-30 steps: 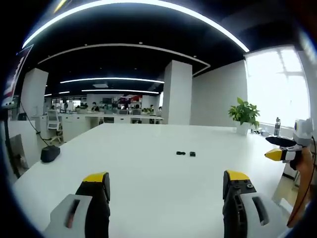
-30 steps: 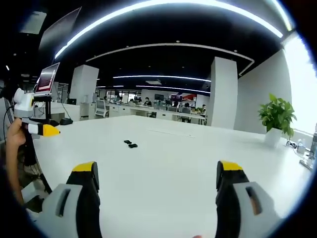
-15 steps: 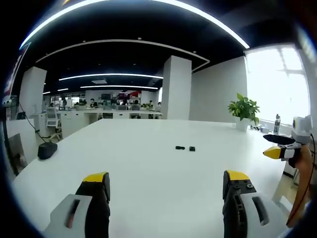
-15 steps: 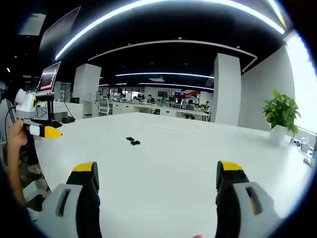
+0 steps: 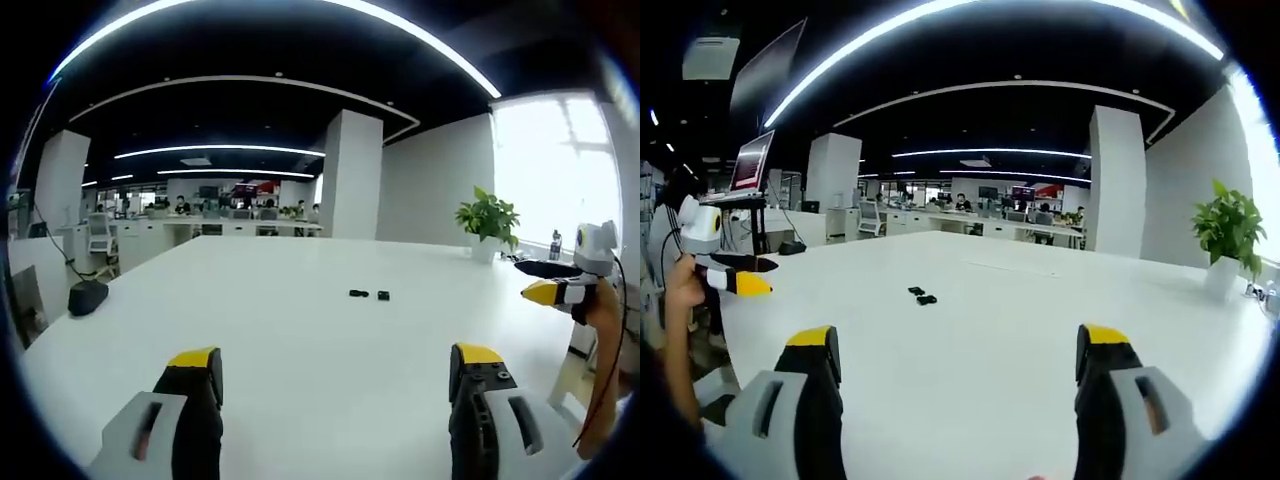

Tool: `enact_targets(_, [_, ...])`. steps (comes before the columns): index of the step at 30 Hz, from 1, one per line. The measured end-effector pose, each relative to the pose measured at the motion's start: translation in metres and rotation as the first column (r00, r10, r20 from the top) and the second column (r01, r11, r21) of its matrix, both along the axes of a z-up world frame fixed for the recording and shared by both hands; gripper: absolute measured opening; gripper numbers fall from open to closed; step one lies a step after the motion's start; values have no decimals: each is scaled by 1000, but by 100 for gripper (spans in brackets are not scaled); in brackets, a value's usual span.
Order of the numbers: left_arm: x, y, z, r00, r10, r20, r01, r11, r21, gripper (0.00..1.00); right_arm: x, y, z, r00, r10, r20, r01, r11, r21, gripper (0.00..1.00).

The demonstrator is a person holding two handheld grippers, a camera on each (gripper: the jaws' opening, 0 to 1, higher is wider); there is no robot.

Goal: Snap the two parts of the plastic buckle together until the buckle closes and remains connected.

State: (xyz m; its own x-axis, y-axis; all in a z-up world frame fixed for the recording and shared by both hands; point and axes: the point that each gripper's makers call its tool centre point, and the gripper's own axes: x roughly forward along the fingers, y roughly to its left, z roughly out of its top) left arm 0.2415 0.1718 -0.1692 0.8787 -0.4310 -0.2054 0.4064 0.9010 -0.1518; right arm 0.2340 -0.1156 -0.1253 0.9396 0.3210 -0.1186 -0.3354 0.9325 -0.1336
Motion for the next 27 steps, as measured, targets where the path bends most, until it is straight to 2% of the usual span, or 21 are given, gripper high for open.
enact_targets(9, [4, -7, -2, 1000, -18, -5, 18, 1000, 5, 95, 20, 12, 11, 991, 134, 2, -134, 990, 42, 99])
enact_targets(15, [6, -11, 0, 999, -32, -3, 32, 999, 15, 95, 38, 17, 7, 980, 198, -15, -197, 980, 36, 99])
enact_targets(22, [8, -13, 0, 999, -46, -7, 46, 999, 29, 95, 58, 29, 11, 956, 292, 28, -293, 954, 63, 99])
enact_targets(27, [9, -13, 2, 999, -51, -3, 51, 998, 32, 94, 67, 29, 9, 944, 329, 20, -329, 943, 47, 99])
